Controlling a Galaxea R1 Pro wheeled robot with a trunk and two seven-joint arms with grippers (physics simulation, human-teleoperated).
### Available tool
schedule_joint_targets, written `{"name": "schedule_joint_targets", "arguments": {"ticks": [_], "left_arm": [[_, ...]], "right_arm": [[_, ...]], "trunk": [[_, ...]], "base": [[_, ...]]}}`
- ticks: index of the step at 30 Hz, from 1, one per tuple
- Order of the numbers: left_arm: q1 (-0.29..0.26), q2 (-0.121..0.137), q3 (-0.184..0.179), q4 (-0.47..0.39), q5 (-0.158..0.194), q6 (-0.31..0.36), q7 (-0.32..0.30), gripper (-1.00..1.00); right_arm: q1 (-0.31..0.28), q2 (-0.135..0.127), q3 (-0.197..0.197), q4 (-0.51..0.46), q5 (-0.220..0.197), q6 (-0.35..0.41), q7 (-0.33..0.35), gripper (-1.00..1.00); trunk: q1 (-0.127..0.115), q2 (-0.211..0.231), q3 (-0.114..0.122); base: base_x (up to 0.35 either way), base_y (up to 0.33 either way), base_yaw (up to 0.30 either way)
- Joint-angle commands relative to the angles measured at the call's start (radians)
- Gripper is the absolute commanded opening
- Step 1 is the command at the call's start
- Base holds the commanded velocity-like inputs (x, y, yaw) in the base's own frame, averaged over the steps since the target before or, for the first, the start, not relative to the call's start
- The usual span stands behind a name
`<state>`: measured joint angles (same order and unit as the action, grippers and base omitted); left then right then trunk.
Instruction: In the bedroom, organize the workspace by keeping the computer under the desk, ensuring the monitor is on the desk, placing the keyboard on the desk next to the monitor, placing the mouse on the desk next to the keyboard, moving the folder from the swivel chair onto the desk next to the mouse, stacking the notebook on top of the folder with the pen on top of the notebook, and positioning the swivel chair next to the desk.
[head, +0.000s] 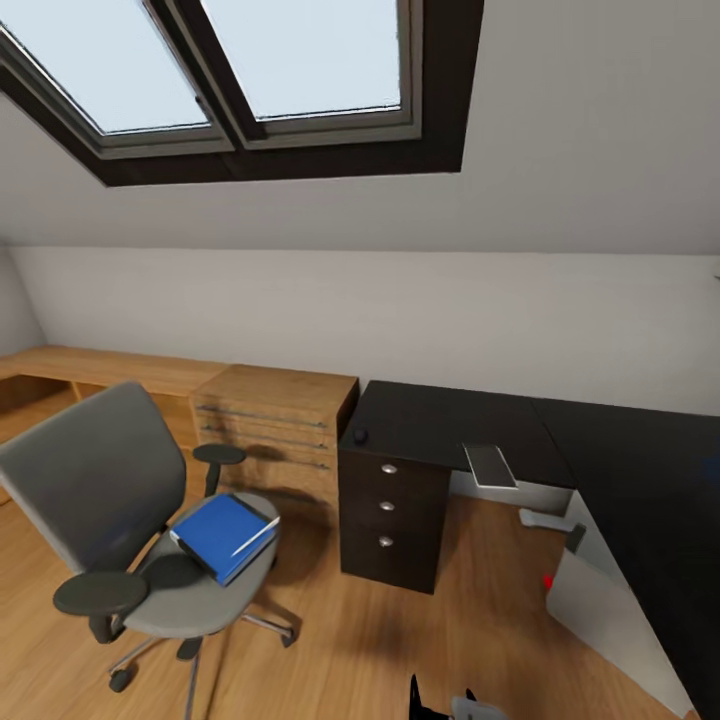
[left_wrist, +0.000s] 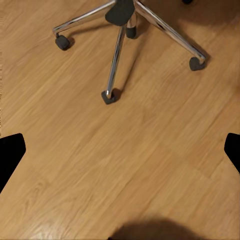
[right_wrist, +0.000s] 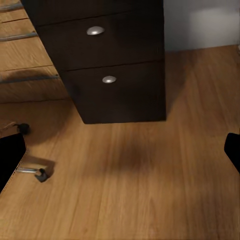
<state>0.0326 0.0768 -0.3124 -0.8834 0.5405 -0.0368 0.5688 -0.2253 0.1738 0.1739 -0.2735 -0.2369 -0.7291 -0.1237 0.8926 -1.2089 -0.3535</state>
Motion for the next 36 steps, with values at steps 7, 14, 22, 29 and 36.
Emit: {"name": "schedule_joint_targets", "arguments": {"ticks": [7,14,22,29,36], "left_arm": [[0.0,0.001,-0.005,-0.002,0.011,-0.003,0.006,1.0],[0.0,0.001,-0.006,-0.002,0.01,-0.003,0.006,1.0],[0.0,0.001,-0.007,-0.002,0.01,-0.003,0.006,1.0],[0.0,0.001,-0.007,-0.002,0.012,-0.003,0.006,1.0],[0.0,0.001,-0.086,-0.007,0.01,-0.005,0.01,1.0]], "right_arm": [[-0.001,0.0,0.009,0.0,-0.004,-0.003,-0.009,1.0],[0.0,0.0,0.009,0.0,-0.004,-0.003,-0.01,1.0],[-0.001,0.0,0.009,0.0,-0.004,-0.003,-0.011,1.0],[0.0,0.0,0.009,0.0,-0.004,-0.004,-0.011,1.0],[-0.001,-0.001,0.008,-0.008,-0.004,-0.007,-0.011,1.0]], "trunk": [[0.001,-0.001,-0.001],[0.001,-0.001,-0.001],[0.001,-0.001,-0.001],[0.001,-0.001,0.0],[0.001,-0.001,0.001]], "base": [[0.321,-0.025,0.269],[0.274,-0.002,0.179],[0.253,0.0,0.007],[0.09,0.0,0.176],[0.005,0.0,0.112]]}}
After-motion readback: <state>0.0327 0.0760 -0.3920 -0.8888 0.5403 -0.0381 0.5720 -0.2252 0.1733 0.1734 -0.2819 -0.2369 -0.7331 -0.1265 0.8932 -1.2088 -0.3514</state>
